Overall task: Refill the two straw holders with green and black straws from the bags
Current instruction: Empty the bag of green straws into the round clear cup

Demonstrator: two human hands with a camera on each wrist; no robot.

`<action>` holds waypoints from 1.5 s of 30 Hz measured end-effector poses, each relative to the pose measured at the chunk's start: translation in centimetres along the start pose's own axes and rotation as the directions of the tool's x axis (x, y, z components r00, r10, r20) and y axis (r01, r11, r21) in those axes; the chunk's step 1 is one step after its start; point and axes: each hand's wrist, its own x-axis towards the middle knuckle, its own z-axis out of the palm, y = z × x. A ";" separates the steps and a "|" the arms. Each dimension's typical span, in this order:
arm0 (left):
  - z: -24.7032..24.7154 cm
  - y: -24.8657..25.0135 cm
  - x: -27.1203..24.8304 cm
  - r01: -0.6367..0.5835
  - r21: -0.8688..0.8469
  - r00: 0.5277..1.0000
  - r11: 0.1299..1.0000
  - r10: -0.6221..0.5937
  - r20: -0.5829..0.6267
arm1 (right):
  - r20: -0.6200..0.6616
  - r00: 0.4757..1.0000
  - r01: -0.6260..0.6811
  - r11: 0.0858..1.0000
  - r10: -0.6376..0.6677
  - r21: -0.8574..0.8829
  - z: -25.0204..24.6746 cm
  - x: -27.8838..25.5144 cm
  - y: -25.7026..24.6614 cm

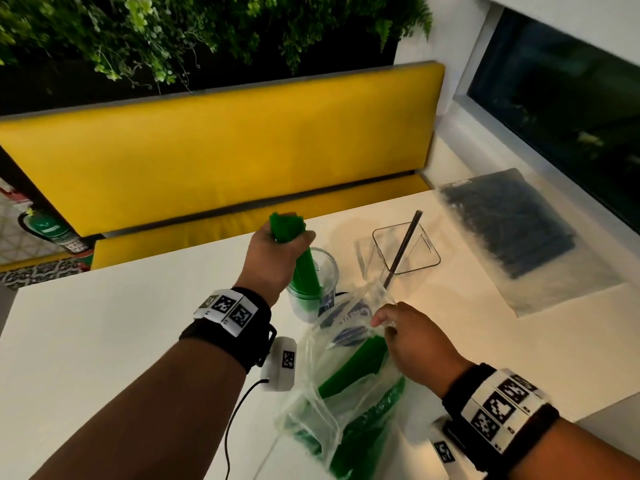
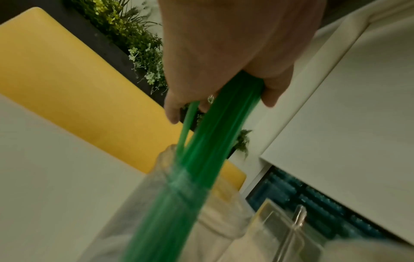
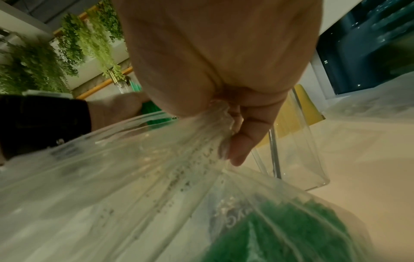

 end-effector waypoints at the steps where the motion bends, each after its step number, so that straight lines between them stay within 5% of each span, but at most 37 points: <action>1: -0.2 -0.5 0.2 0.033 0.069 0.999 0.997 -0.034 0.008 | -0.006 1.000 0.003 1.000 -0.003 0.001 0.0 0.0 0.1; 8: -1.6 0.3 1.3 -0.069 0.548 0.962 0.834 -0.090 0.258 | -0.015 1.000 0.007 1.000 -0.007 -0.009 0.1 0.4 0.2; 12: -2.6 0.7 1.3 -0.217 0.579 0.968 0.786 0.095 0.234 | -0.013 1.000 0.014 1.000 -0.014 -0.001 0.1 0.6 0.4; 14: -2.0 0.3 0.8 -0.362 0.646 0.930 0.672 0.207 0.305 | -0.010 1.000 0.016 1.000 -0.016 -0.001 0.1 0.7 0.4; 17: -0.8 -1.4 0.5 -0.494 0.719 0.863 0.489 0.182 0.470 | -0.003 1.000 0.025 1.000 -0.025 0.000 0.2 0.9 0.1; 23: -0.8 -1.0 1.7 -0.414 0.749 0.906 0.517 0.311 0.286 | 0.022 0.999 0.024 1.000 -0.024 0.012 0.0 0.7 -0.1; 25: -0.7 0.3 -0.5 -0.507 0.702 0.832 0.501 0.498 0.246 | 0.005 1.000 0.025 0.999 -0.025 0.040 -0.1 0.7 -0.2; 27: -0.2 1.1 -4.3 -0.706 0.573 0.676 0.416 0.636 0.372 | 0.005 1.000 0.012 0.997 -0.013 0.073 -0.2 0.8 -0.2; 29: 0.9 0.0 -8.5 -0.787 0.419 0.613 0.453 0.493 0.618 | 0.020 0.999 0.028 0.997 -0.030 0.072 0.0 1.0 -0.1; 31: 2.5 -2.8 -11.0 -0.669 0.487 0.663 0.561 0.154 0.733 | 0.037 0.997 0.056 0.993 -0.060 0.105 0.2 1.1 0.1; 34: 4.2 -7.9 -10.9 -0.428 0.694 0.771 0.578 -0.167 0.614 | 0.045 0.995 0.083 0.987 -0.089 0.135 0.7 0.9 -0.1; 40: 5.9 -11.2 -9.9 -0.322 0.811 0.769 0.489 -0.365 0.525 | 0.115 0.979 0.136 0.960 -0.167 0.244 1.3 0.0 -0.4; 45: 6.8 -10.3 -9.9 -0.449 0.784 0.767 0.429 -0.265 0.584 | 0.023 0.992 0.120 0.982 -0.124 0.149 0.7 -0.2 0.1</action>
